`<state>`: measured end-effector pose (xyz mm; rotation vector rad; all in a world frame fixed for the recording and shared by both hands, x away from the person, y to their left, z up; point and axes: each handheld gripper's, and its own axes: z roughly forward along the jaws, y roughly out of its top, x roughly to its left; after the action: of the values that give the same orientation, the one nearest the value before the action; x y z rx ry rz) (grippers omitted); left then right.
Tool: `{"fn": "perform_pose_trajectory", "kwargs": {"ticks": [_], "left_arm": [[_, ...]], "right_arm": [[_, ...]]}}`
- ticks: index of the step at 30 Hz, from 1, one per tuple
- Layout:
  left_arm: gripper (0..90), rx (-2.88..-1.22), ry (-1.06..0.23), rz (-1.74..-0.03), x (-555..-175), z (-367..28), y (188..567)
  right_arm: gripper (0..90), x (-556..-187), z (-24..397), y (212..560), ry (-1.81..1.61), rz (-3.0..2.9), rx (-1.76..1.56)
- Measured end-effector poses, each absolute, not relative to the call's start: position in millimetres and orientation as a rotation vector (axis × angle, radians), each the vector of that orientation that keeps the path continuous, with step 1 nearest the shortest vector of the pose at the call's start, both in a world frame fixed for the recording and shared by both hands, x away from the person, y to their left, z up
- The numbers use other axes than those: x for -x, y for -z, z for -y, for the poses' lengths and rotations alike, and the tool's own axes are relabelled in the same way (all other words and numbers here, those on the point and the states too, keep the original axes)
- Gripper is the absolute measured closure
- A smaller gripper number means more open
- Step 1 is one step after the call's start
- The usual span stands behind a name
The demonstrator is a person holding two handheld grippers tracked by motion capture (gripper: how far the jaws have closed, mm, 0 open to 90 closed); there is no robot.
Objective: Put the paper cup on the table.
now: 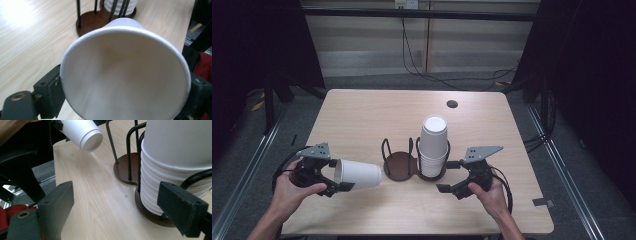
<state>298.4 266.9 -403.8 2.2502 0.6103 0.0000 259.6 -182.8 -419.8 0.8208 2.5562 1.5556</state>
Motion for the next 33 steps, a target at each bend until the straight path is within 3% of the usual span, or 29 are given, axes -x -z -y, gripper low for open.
{"fn": "perform_pose_trajectory", "kwargs": {"ticks": [13, 23, 33], "left_arm": [[11.7, -2.324, -0.088, -0.664, -319, -275, 387], [11.7, -2.436, -0.103, -0.725, -346, -262, 386], [11.4, -2.580, -0.159, -0.679, -355, -238, 373]], "right_arm": [[14.2, -250, 184, 432, -1.495, -2.577, -0.839], [14.4, -249, 187, 435, -1.476, -2.561, -0.874], [14.4, -249, 190, 435, -1.470, -2.548, -0.881]]}}
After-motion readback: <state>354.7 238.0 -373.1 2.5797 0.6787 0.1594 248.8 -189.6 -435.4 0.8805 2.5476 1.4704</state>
